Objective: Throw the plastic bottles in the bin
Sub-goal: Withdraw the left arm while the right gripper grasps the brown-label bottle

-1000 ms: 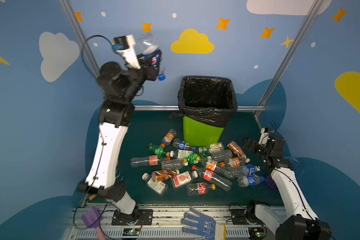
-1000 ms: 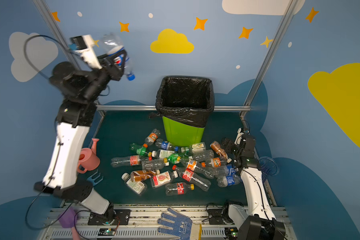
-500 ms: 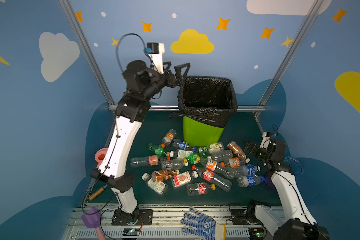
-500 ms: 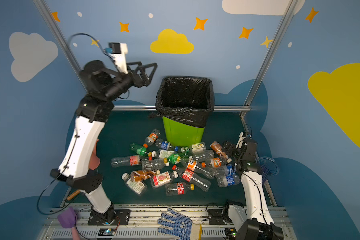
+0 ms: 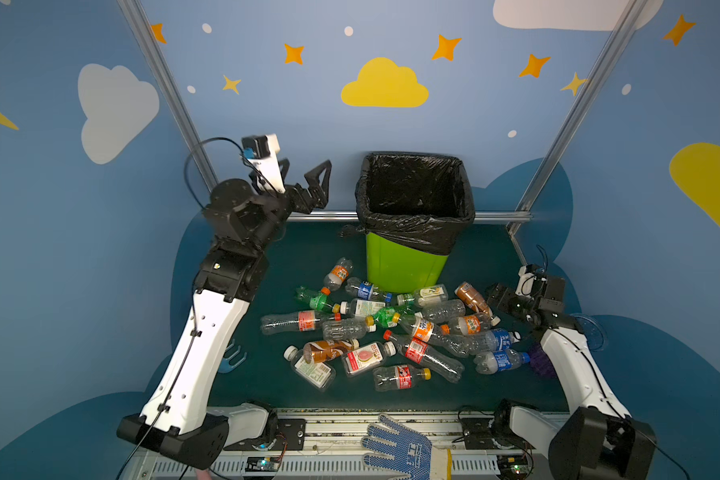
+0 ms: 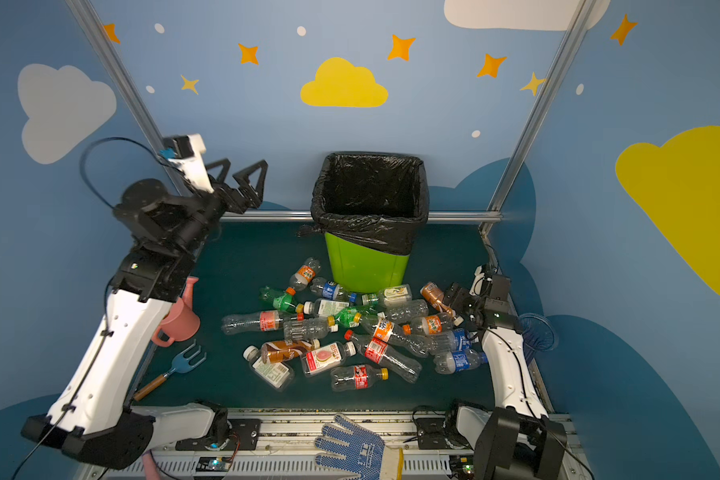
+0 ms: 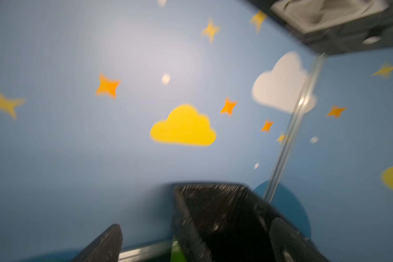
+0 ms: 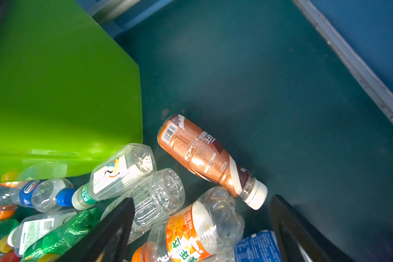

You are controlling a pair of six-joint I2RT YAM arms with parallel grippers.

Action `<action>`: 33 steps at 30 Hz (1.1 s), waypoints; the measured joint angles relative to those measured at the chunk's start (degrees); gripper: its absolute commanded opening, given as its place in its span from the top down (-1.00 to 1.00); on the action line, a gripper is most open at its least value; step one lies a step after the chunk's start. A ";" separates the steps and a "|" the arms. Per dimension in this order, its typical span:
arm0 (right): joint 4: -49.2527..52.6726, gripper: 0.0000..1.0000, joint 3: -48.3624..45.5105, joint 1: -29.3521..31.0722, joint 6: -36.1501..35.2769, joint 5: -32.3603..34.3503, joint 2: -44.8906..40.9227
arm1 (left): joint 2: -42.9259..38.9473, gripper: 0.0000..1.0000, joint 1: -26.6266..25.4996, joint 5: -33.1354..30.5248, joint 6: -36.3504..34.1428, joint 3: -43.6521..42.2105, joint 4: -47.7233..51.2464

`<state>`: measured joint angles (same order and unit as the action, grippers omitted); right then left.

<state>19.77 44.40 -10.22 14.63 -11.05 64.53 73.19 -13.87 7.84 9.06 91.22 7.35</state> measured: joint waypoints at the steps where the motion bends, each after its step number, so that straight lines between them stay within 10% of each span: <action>1: 0.66 -0.77 0.76 0.28 -0.42 0.04 1.51 | -0.28 -1.00 1.73 -0.15 1.14 -4.04 0.68; 20: 12.66 -0.47 16.55 6.60 -12.57 4.92 20.13 | -20.35 -1.00 11.10 -6.78 12.61 -41.42 8.74; 33: 18.29 -0.66 21.90 10.91 -20.06 10.69 29.53 | -22.95 -1.00 14.27 -5.75 14.82 -45.94 9.66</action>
<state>38.06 66.30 0.69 -5.43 -0.36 94.06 50.24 0.40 2.09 23.88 45.28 17.02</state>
